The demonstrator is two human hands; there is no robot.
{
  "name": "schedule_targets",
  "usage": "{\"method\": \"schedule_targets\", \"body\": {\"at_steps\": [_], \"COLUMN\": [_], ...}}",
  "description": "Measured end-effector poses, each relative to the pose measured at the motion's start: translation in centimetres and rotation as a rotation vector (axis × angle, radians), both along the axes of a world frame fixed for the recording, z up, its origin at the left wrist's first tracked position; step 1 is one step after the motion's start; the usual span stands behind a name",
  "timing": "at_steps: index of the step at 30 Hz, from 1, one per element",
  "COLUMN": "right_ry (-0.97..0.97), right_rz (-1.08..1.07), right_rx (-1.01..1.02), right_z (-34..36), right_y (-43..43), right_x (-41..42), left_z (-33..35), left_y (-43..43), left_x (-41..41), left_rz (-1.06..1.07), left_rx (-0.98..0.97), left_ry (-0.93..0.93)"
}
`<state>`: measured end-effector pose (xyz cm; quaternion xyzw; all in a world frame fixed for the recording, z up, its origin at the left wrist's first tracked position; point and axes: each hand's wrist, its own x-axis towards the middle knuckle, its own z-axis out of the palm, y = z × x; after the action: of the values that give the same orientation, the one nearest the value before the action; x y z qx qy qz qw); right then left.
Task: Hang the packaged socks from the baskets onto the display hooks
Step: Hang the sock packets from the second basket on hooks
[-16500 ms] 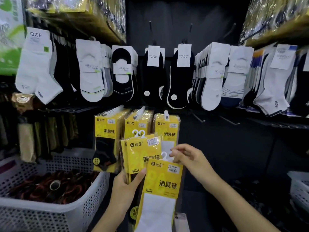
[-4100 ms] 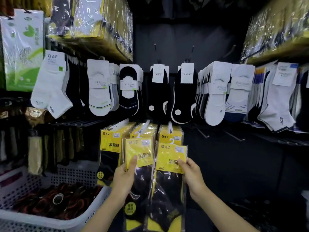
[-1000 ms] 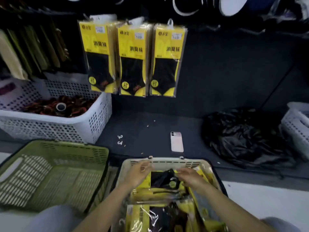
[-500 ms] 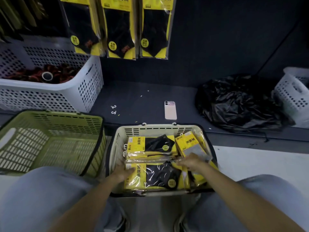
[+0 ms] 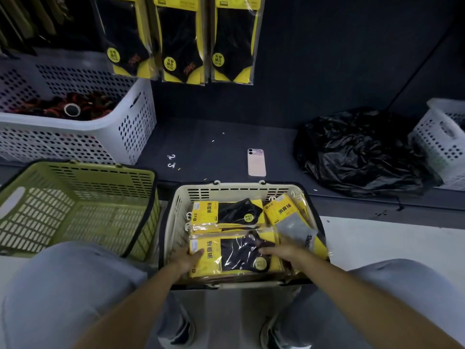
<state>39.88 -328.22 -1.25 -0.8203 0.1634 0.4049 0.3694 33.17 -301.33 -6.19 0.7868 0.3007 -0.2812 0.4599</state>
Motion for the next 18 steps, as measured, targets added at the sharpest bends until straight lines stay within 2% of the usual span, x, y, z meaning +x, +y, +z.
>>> {"method": "schedule_targets", "body": {"at_steps": [4,6,8,10,12,14,16,18], "right_ry": [-0.02,-0.119,-0.254,-0.348,-0.392,-0.37,-0.335,-0.298], "right_rz": [-0.1,-0.148,-0.269,-0.365,-0.438,-0.537,-0.609,-0.653], "right_rx": [0.241,0.256,0.335,0.475,0.598,0.714,0.811,0.875], "right_z": [2.7,4.5,6.6,8.2,9.4,10.1,10.4,10.6], "right_y": [0.4,0.5,0.6,0.9,1.2,1.6,2.2,2.8], "right_x": [1.5,2.6,3.7,4.5,5.1,5.4,5.5,5.3], "left_z": [1.7,3.6,6.2,9.0,11.4,13.5,15.1,16.3], "left_y": [-0.2,-0.5,-0.8,-0.9,-1.1,-1.9,-3.2,-5.1], "left_x": [1.4,2.7,4.1,5.4,6.5,7.2,7.9,8.6], "left_rz": [0.147,0.215,0.288,0.412,0.498,0.508,0.409,0.307], "left_rx": [-0.107,-0.106,-0.078,-0.135,-0.252,-0.452,-0.725,-0.842], "left_ry": [-0.069,-0.144,-0.304,-0.498,-0.577,-0.549,-0.508,-0.536]}}
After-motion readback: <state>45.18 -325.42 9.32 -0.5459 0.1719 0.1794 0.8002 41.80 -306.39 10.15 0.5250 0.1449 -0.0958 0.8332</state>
